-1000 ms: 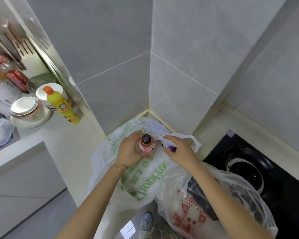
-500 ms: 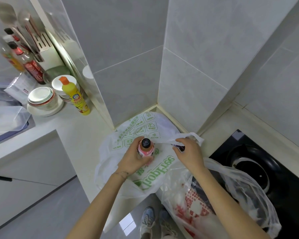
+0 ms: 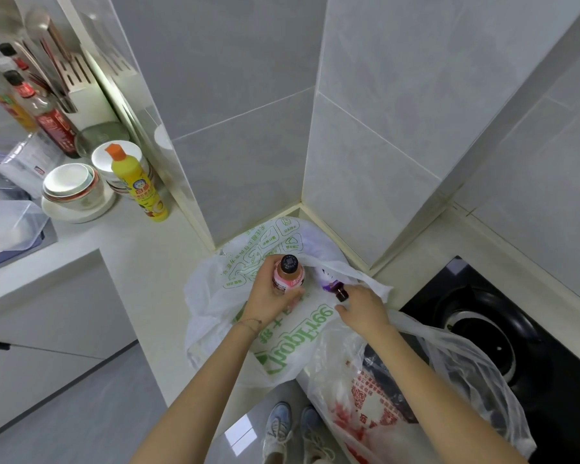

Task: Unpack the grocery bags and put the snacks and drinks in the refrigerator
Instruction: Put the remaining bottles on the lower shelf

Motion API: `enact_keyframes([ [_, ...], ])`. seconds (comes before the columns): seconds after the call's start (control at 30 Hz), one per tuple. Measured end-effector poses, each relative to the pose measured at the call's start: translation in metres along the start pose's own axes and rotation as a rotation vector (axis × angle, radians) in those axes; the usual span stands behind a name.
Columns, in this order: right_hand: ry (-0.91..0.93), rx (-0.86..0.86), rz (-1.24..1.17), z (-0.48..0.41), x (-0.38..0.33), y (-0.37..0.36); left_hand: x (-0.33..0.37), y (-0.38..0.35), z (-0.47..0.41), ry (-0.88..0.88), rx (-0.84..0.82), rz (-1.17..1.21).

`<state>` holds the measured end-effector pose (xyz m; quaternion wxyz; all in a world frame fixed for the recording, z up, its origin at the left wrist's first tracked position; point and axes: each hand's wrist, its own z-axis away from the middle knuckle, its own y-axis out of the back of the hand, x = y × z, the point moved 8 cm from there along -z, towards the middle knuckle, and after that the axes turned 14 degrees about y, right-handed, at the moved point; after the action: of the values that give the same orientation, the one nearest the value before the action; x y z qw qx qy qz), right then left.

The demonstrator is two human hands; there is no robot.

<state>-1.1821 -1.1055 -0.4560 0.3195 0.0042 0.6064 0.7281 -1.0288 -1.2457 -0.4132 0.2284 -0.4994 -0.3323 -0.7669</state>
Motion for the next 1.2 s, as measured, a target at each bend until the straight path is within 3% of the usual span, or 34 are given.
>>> enact_keyframes([
  [0.17,-0.125,-0.055,0.039,-0.008,0.008,-0.015,-0.005,-0.003,-0.006,0.010,-0.009,0.011],
  [0.47,-0.162,0.078,0.070,-0.015,0.011,-0.023,-0.009,-0.005,-0.007,0.008,-0.002,0.025],
  [0.87,0.026,0.261,-0.146,0.004,-0.040,0.004,-0.008,-0.004,-0.006,-0.006,-0.030,0.064],
  [1.2,0.169,0.422,-0.081,0.029,-0.075,0.087,-0.005,-0.002,-0.003,-0.004,-0.008,0.018],
])
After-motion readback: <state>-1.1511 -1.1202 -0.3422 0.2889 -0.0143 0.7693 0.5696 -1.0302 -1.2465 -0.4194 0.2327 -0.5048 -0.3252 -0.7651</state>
